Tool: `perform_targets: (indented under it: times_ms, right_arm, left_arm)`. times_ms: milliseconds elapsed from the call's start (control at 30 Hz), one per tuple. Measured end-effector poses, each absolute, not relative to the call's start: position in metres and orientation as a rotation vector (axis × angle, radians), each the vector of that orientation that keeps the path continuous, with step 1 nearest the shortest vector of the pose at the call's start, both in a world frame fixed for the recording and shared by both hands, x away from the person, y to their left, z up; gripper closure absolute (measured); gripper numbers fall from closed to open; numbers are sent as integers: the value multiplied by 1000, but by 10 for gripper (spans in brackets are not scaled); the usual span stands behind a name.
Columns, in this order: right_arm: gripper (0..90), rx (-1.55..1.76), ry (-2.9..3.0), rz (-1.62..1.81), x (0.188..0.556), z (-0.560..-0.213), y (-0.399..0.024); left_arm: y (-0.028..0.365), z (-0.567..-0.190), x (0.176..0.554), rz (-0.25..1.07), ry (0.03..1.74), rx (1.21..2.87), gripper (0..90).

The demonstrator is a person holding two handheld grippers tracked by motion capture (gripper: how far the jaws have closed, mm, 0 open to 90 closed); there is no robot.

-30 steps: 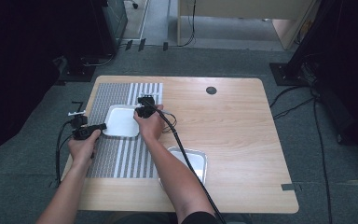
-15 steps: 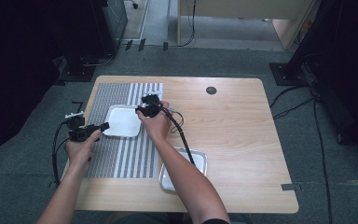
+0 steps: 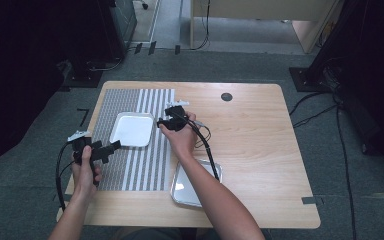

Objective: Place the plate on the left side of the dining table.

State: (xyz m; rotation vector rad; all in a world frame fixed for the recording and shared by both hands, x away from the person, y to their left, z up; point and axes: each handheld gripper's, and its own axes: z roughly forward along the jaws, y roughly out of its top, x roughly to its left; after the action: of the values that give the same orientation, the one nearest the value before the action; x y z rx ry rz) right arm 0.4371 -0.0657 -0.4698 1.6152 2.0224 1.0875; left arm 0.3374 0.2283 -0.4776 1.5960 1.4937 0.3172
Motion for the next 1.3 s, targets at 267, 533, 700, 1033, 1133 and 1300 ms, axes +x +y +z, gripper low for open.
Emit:
perform_targets:
  times_ms: [267,533,700,1033,1133,1300]
  right_arm:
    - [245,1558,2053,1134,418,-462,-87]
    - [246,1512,2055,1169,398,-458,-106]
    - [246,1506,2047,1195,388,-455,-119]
    - [245,1484,2012,1197,369,-453,-149]
    - [246,1497,1997,1199,364,-456,-160]
    - [246,1516,1981,1189,357,-461,-178]
  left_arm:
    - [238,-479,318,347,1526,1573,87]
    - [240,-479,305,385,1529,1605,88]
    - [240,-478,297,392,1504,1623,88]
    - [237,-484,281,476,1481,1723,92]
    - [235,-486,275,489,1463,1745,92]
    - [236,-490,265,506,1447,1744,92]
